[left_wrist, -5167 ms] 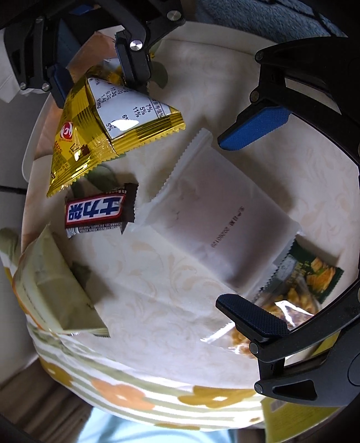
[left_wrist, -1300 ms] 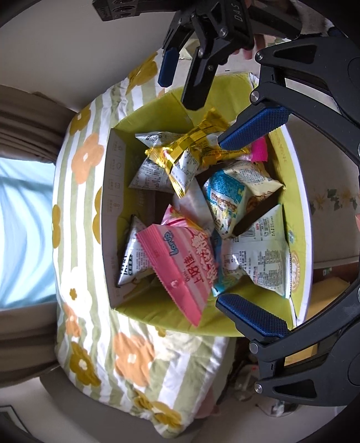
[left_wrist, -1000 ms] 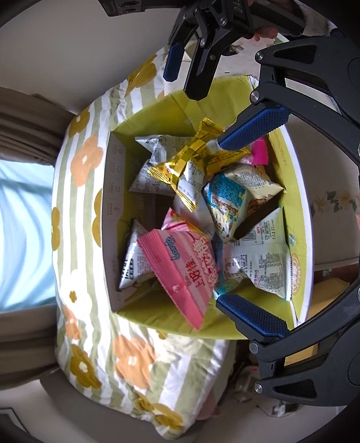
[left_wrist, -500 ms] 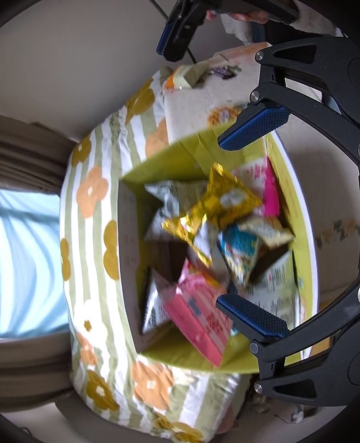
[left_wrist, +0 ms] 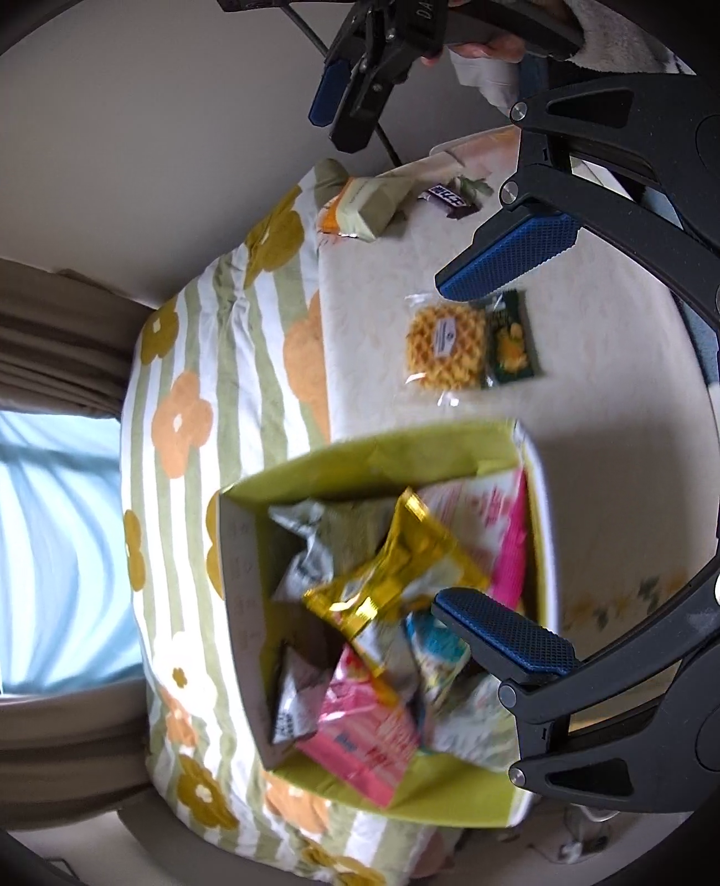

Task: Organize snacks
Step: 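Withdraw both grippers from the box back over the tray, then grasp the waffle pack with the right gripper while the left grasps the green cracker pack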

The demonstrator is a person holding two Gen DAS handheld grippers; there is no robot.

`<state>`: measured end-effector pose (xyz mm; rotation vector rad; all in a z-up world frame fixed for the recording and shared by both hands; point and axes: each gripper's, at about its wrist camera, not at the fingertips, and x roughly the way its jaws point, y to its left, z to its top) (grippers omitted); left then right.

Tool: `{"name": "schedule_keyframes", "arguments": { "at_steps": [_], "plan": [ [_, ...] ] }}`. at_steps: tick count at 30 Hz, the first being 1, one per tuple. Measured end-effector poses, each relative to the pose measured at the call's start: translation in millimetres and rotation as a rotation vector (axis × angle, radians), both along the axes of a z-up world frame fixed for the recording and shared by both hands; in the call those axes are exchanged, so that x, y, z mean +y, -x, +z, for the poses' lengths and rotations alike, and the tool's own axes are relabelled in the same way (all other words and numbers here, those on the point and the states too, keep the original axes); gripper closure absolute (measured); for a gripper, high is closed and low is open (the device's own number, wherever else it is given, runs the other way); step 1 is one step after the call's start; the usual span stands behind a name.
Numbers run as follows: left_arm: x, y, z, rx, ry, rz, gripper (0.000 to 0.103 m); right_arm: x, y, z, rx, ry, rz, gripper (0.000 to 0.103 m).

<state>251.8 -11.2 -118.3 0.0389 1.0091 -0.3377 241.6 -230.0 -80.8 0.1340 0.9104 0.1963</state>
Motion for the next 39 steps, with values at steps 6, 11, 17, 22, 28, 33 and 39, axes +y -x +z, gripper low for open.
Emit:
{"name": "schedule_keyframes", "arguments": {
  "at_steps": [6,11,17,22,28,33,39],
  "plan": [
    [-31,21,-21,0.028,0.007,0.091,0.0,-25,4,-26,0.029,-0.002,0.137,0.0],
    [-51,40,-49,0.065,0.002,0.158,0.0,-38,-6,-55,0.065,-0.004,0.254,0.0],
    [-75,54,-90,0.117,-0.009,0.166,0.0,-37,-19,-85,0.092,0.001,0.371,0.0],
    [-84,56,-120,0.137,-0.005,0.161,0.0,-16,-28,-112,0.09,0.028,0.533,0.0],
    [-89,55,-156,0.167,0.006,0.165,0.0,18,-41,-157,0.127,0.073,0.704,0.0],
    [-93,53,-175,0.18,0.006,0.152,0.0,42,-48,-183,0.134,0.155,0.824,0.0],
    [-94,50,-183,0.19,0.016,0.147,0.0,58,-54,-197,0.13,0.203,0.914,0.0]
  ]
}}
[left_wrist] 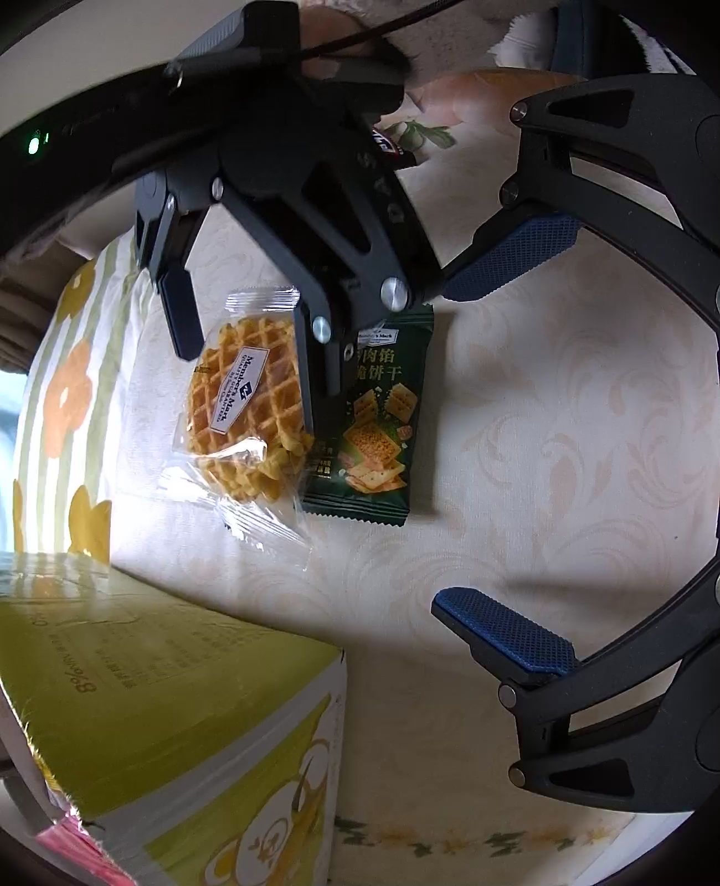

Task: Organize snacks
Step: 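Grasp the waffle pack with the right gripper while the left grasps the green cracker pack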

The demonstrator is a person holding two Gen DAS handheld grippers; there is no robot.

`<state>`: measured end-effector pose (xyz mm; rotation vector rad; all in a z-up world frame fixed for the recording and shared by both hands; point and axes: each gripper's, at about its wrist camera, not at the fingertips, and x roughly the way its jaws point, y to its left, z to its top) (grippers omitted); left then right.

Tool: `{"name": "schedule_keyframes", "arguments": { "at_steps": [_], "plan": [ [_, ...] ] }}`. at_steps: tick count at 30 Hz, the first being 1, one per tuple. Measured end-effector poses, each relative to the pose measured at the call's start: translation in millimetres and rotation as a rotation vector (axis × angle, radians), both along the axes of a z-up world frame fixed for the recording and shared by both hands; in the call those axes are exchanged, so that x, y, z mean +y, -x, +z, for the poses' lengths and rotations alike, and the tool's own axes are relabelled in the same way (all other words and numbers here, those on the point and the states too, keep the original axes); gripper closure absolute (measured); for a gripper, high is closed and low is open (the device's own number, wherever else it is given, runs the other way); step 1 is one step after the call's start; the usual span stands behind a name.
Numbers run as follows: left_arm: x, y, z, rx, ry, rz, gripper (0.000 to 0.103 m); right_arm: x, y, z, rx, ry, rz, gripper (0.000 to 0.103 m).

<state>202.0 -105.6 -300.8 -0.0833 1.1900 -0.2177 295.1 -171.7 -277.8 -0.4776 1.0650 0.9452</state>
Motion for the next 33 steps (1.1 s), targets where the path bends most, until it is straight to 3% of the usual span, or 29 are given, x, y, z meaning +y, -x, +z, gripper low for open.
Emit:
{"name": "schedule_keyframes", "arguments": {
  "at_steps": [6,9,16,33],
  "plan": [
    [-1,-7,-1,-0.01,0.001,-0.001,0.0,7,-5,-11,0.003,0.018,0.034,0.002],
    [-5,-12,-3,-0.012,-0.005,-0.009,0.0,10,0,-9,-0.018,0.005,0.07,0.019],
    [-14,-18,-6,-0.016,-0.012,-0.023,0.0,6,4,-6,-0.028,-0.021,0.074,0.03],
    [-33,-22,-16,-0.058,-0.088,-0.082,0.0,-43,-12,18,-0.008,-0.118,-0.139,0.031]
  ]
}}
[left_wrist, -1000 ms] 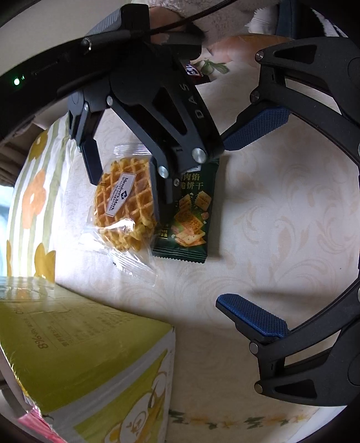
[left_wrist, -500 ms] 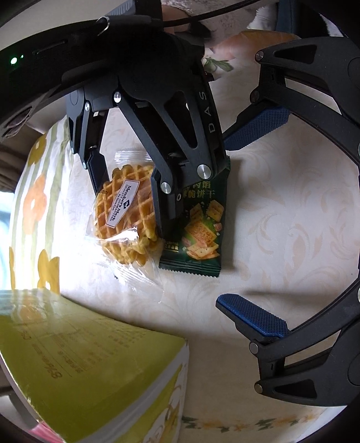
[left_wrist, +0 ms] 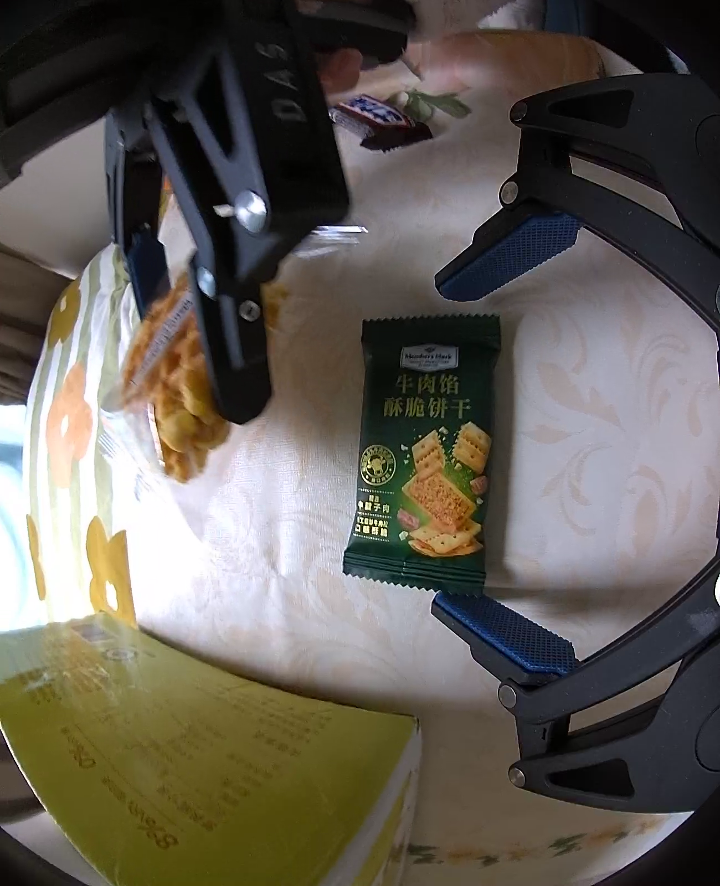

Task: Organize snacks
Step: 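Grasp the waffle pack with the right gripper while the left grasps the green cracker pack, then lift the green cracker pack and waffle pack toward the yellow box with both grippers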

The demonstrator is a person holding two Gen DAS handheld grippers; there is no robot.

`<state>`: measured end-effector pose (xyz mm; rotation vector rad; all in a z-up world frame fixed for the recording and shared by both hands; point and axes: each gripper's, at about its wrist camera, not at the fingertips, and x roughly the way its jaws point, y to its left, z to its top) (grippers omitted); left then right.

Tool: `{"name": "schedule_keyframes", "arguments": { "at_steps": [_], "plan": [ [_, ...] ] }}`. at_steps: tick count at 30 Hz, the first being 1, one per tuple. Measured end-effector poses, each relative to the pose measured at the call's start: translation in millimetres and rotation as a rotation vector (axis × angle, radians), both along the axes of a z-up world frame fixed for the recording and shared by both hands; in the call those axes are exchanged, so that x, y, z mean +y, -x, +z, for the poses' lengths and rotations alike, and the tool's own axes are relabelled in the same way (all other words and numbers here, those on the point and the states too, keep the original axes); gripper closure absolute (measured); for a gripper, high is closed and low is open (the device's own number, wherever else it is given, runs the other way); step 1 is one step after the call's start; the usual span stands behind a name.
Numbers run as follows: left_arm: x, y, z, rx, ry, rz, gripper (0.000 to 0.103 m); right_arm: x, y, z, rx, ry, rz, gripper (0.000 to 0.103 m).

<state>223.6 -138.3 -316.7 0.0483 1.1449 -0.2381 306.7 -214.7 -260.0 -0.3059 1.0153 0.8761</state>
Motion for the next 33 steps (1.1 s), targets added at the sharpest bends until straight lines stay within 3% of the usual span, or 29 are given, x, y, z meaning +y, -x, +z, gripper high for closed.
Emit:
{"name": "schedule_keyframes", "arguments": {
  "at_steps": [9,17,20,22,28,33],
  "plan": [
    [-4,1,-3,-0.036,-0.067,-0.034,0.0,-5,0,4,-0.005,-0.014,-0.048,0.031],
    [-7,-12,-6,-0.036,-0.064,-0.017,0.0,-6,2,3,-0.001,-0.024,-0.057,0.031],
    [-3,-11,-3,-0.052,-0.058,-0.015,0.011,-7,1,3,0.002,-0.024,-0.064,0.031],
    [-2,-9,1,-0.059,-0.057,-0.018,0.025,-7,0,4,0.0,-0.024,-0.067,0.031],
    [2,-7,7,-0.066,-0.032,-0.01,0.037,-8,-1,4,0.003,-0.031,-0.078,0.031],
    [4,-7,10,-0.069,-0.031,-0.01,0.04,-10,0,3,-0.001,-0.042,-0.089,0.031]
  ]
}}
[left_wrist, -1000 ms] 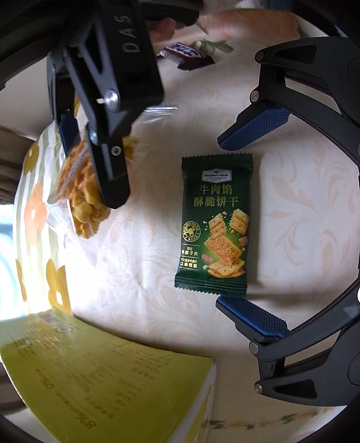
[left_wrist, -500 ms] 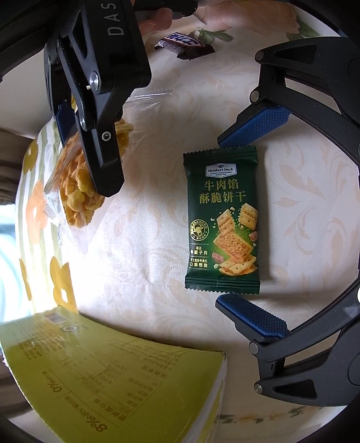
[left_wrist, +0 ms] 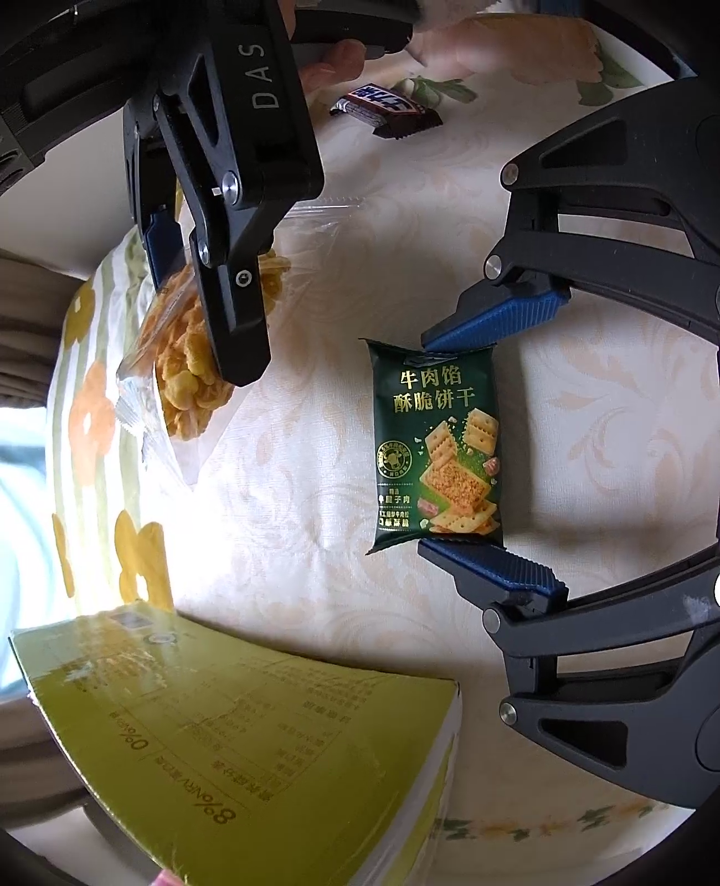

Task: Organize snacks
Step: 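Lift the green cracker pack and waffle pack toward the yellow box with both grippers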

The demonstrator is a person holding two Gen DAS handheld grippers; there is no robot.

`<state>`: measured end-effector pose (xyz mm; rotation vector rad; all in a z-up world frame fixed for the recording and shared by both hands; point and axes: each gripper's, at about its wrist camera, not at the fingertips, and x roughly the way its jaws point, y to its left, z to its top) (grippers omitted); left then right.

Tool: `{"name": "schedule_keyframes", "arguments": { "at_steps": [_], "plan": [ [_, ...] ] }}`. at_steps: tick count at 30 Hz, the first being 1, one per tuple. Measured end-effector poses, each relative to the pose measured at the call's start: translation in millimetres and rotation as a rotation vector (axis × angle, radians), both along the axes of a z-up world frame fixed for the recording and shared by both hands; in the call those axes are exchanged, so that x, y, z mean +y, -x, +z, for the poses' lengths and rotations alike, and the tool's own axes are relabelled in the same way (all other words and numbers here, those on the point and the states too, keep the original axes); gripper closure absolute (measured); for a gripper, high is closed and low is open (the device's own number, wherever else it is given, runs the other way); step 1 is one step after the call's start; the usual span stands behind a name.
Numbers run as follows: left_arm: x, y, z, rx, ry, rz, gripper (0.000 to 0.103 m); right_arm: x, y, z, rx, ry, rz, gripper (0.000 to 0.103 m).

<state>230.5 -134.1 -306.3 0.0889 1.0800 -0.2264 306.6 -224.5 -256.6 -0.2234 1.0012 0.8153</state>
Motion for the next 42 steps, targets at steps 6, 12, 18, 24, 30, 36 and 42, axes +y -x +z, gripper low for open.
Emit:
{"name": "schedule_keyframes", "arguments": {
  "at_steps": [6,12,18,24,30,36,42],
  "plan": [
    [2,6,16,-0.03,0.008,-0.006,0.041,-3,1,5,-0.01,-0.01,-0.018,0.031],
    [8,16,55,-0.084,0.025,0.004,0.041,-9,2,35,-0.032,-0.02,-0.053,0.031],
    [19,20,108,-0.155,0.052,0.008,0.041,-9,1,87,-0.079,-0.025,-0.074,0.031],
    [44,8,158,-0.22,0.094,0.01,0.041,1,0,139,-0.111,-0.034,-0.116,0.031],
    [96,-11,192,-0.269,0.108,0.002,0.041,33,-8,172,-0.106,-0.044,-0.199,0.031],
    [171,-42,207,-0.267,0.094,0.012,0.041,82,-14,189,-0.115,-0.07,-0.255,0.031],
    [243,-74,196,-0.22,0.083,0.024,0.041,144,-24,180,-0.092,-0.085,-0.318,0.031]
  ]
}}
